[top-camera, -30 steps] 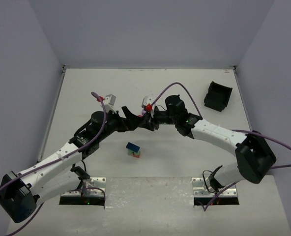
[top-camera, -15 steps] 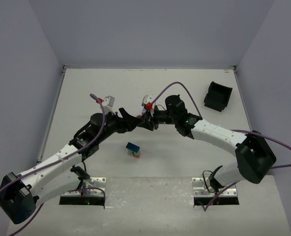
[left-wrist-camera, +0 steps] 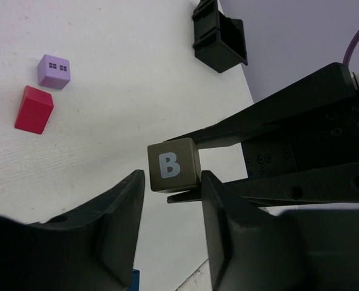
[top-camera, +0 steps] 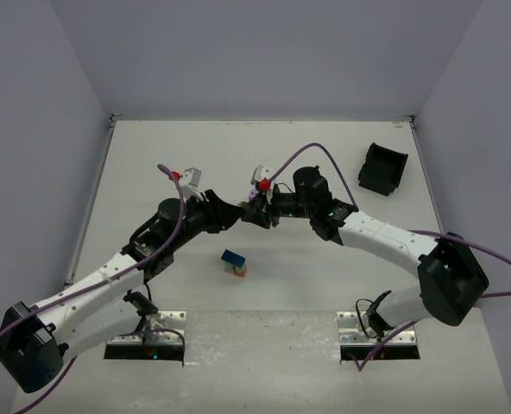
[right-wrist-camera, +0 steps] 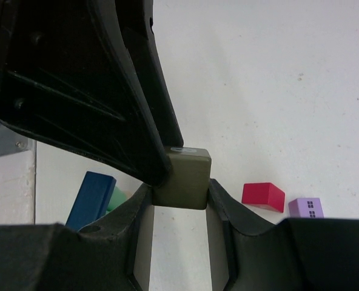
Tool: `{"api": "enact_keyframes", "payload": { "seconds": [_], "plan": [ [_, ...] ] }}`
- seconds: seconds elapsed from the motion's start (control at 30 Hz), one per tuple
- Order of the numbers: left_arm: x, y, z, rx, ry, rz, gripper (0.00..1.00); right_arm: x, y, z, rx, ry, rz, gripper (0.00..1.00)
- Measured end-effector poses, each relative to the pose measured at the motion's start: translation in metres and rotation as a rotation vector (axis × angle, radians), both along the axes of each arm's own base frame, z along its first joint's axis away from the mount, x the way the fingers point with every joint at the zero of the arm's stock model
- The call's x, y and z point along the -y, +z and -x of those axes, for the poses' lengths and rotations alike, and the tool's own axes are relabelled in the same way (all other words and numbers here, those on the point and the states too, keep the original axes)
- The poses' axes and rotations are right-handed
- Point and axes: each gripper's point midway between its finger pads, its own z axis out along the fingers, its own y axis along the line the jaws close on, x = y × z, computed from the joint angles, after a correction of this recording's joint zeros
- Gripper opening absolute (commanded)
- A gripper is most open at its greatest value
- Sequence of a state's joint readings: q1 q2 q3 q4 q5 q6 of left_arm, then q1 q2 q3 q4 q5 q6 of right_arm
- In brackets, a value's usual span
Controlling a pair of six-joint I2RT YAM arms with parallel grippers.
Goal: Build the wood block tower
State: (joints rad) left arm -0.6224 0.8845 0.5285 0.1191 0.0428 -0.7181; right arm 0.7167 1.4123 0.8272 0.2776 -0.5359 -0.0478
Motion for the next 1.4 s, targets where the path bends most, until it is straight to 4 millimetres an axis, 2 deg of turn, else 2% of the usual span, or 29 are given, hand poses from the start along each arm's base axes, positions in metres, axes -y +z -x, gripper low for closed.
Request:
{"api": "enact_keyframes", "payload": {
  "seconds": [0.03,0.07,0.1,0.2,0.33,0.4,0.5,0.57,0.6,0.73,0.87,0.93,1.0,1.07,1.13,1.23,1.4],
  "plan": [
    [0.001,0.0,-0.001,0.002,0.0,0.001,0.21,0.0,0.0,0.0,0.0,0.001,0.0,0.28],
    [0.001,0.0,-0.001,0.0,0.0,0.003,0.08,0.0,-0.001,0.0,0.001,0.0,0.001,0.28],
    [0.001,0.0,-0.002,0.0,0.0,0.003,0.01,0.001,-0.002,0.0,0.002,-0.003,0.004,0.28],
    [0.003,-0.004,-0.003,-0.009,-0.005,-0.004,0.0,0.003,-0.006,0.0,-0.005,-0.009,0.014,0.31],
    [0.006,-0.008,-0.002,-0.013,-0.023,-0.01,0.0,0.006,-0.01,0.001,-0.021,-0.019,0.029,0.44],
    [0.008,-0.006,-0.002,0.004,-0.037,-0.011,0.0,0.007,-0.011,0.002,-0.035,-0.026,0.036,0.53],
    [0.009,-0.002,-0.002,0.039,-0.054,-0.011,0.0,0.01,-0.011,0.006,-0.07,-0.036,0.045,0.8],
    [0.01,0.001,-0.002,0.068,-0.062,-0.015,0.0,0.01,-0.01,0.007,-0.095,-0.043,0.05,0.95],
    [0.01,0.003,-0.002,0.082,-0.066,-0.017,0.0,0.011,-0.009,0.008,-0.105,-0.046,0.052,0.99],
    [0.006,0.014,-0.004,0.142,-0.07,-0.018,0.0,0.017,-0.006,0.011,-0.169,-0.088,0.075,0.99],
    [0.003,0.025,-0.007,0.204,-0.094,-0.017,0.0,0.033,0.01,0.023,-0.195,-0.116,0.051,0.99],
    [0.004,0.029,-0.007,0.232,-0.139,-0.013,0.0,0.048,0.02,0.023,-0.2,-0.138,0.007,0.99],
    [0.012,0.032,-0.003,0.25,-0.235,0.009,0.0,0.071,0.02,0.02,-0.221,-0.179,-0.034,0.99],
    [0.021,0.035,-0.002,0.248,-0.341,0.042,0.0,0.092,0.013,0.018,-0.259,-0.203,-0.064,0.99],
    [0.034,0.035,0.002,0.225,-0.463,0.089,0.0,0.104,0.005,0.021,-0.279,-0.183,-0.083,0.99],
    [0.049,0.037,0.009,0.191,-0.623,0.154,0.0,0.11,-0.001,0.033,-0.296,-0.109,-0.105,0.99],
    [0.057,0.048,0.025,0.186,-0.776,0.211,0.0,0.11,0.013,0.043,-0.302,-0.006,-0.164,0.99]
  ]
}}
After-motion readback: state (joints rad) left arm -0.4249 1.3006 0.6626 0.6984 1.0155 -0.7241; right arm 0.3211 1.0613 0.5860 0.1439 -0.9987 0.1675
